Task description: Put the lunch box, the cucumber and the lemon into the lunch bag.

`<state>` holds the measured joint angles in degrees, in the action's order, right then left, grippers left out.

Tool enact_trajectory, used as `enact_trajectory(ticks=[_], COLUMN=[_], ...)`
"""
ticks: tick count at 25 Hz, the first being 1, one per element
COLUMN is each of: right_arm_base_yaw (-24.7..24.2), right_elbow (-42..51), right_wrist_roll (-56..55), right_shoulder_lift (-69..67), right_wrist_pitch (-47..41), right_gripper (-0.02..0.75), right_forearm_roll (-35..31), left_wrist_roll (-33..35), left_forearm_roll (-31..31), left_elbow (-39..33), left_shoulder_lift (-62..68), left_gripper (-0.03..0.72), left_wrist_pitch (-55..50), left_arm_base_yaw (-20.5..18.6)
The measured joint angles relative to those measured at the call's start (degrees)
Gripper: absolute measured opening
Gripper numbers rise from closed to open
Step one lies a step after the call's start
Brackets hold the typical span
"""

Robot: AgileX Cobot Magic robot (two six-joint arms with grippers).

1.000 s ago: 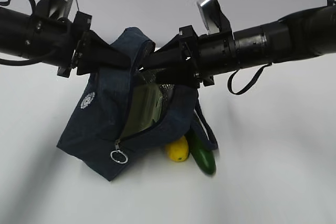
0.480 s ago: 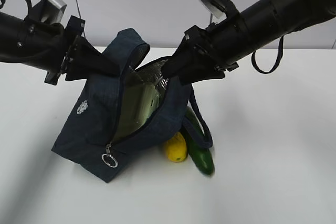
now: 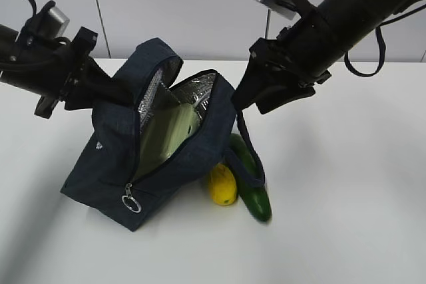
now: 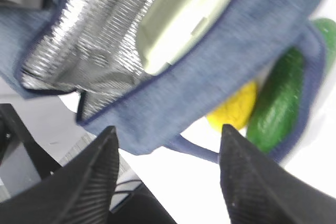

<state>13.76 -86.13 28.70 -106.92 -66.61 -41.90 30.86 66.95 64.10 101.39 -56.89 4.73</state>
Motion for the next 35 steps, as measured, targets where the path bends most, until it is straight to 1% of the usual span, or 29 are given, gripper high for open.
enact_trajectory(ticks=[4, 13, 16, 21, 24, 27, 31, 35], right_arm_base_yaw=[0.0, 0.0, 0.0, 0.5, 2.8, 4.7, 5.2, 5.2], right_elbow=[0.0, 0.0, -0.1, -0.1, -0.1, -0.1, -0.1, -0.2], right_wrist_roll=[-2.7, -7.6, -9.7, -13.4, -16.4, -19.8, -22.6, -23.6], right_shoulder_lift=[0.0, 0.0, 0.0, 0.0, 0.0, 0.0, -0.1, -2.3], right_wrist_pitch=[-1.2, -2.9, -2.9, -3.1, -3.1, -1.2, 1.5, 2.8], right_gripper=[0.451, 0.45, 0.451, 0.45, 0.45, 0.45, 0.451, 0.451], right_forearm_roll=[4.5, 11.1, 13.5, 17.4, 20.5, 22.6, 23.4, 22.9], left_wrist_roll=[-1.2, -2.7, -3.6, -5.6, -6.8, -8.4, -10.6, -11.3], left_forearm_roll=[-1.0, -2.8, -5.1, -11.2, -15.2, -19.4, -24.1, -25.5], left_elbow=[0.0, 0.0, 0.0, 0.4, 0.4, 0.4, 0.4, 0.4], left_shoulder_lift=[0.0, 0.0, 0.0, -0.2, -0.2, -0.2, -0.2, -0.2], left_gripper=[0.001, 0.001, 0.001, 0.001, 0.001, 0.001, 0.001, 0.001], left_wrist_pitch=[-1.5, -3.7, -3.7, -3.7, -3.7, -3.7, -3.7, -3.7], left_arm_base_yaw=[-2.2, -7.3, -8.8, -9.4, -9.4, -9.4, -9.4, -9.4])
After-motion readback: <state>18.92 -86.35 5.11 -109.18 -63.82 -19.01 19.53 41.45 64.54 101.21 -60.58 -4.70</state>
